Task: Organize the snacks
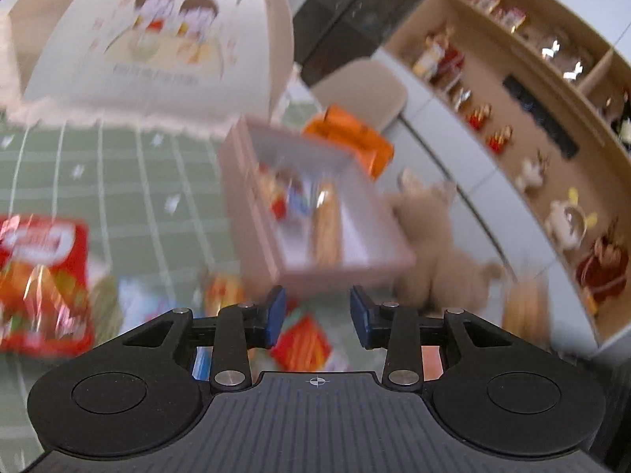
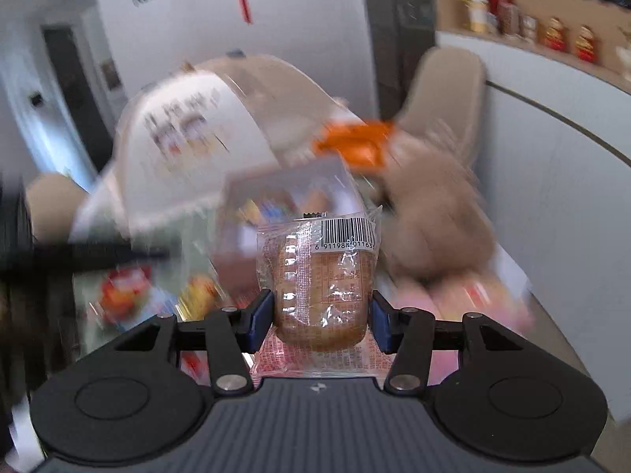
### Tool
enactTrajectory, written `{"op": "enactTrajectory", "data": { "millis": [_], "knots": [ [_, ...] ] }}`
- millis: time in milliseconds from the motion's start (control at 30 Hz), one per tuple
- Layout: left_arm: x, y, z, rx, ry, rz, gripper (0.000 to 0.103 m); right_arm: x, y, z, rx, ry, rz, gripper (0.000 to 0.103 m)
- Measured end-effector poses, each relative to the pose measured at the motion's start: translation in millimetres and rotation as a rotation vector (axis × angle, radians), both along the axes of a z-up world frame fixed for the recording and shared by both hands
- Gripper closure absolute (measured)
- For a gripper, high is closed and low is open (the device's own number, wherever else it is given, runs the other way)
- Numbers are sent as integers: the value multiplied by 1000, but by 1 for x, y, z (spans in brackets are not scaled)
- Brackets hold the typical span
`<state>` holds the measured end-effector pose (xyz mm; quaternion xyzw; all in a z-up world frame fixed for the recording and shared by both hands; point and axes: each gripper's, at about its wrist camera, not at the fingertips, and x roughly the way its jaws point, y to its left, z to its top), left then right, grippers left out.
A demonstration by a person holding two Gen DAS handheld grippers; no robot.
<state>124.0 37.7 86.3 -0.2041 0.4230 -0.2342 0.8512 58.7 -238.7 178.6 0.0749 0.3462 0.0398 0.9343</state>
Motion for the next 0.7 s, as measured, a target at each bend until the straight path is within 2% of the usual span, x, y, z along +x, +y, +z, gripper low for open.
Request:
{"op": "enactTrajectory", "data": {
  "millis": [67, 100, 133, 233, 333, 500, 600, 700],
  "knots": [
    [-10, 0, -7, 4, 25, -22, 63, 48, 9, 21, 0, -71, 16, 48],
    [-14, 0, -11, 12, 41, -26, 63, 72, 12, 28, 5, -92, 20, 41],
    [-18, 3, -15, 27, 56, -19, 63, 98, 13, 32, 2, -87, 14, 26],
    [-27, 11, -19, 92, 64, -7, 63, 129, 14, 27, 15, -53, -29, 26],
    [-35, 17, -20, 169, 41, -33, 63, 111, 12, 2, 48, -10, 3, 26],
    [-48, 9, -32, 214, 61, -115, 63, 63, 29, -58, -100, 103, 61, 26],
    [-55, -8, -35, 275, 34, -159, 63, 34, 42, -81, -167, 125, 90, 26],
    [-57, -18, -37, 299, 18, -195, 63, 11, 50, -95, -189, 140, 106, 26]
  ]
}}
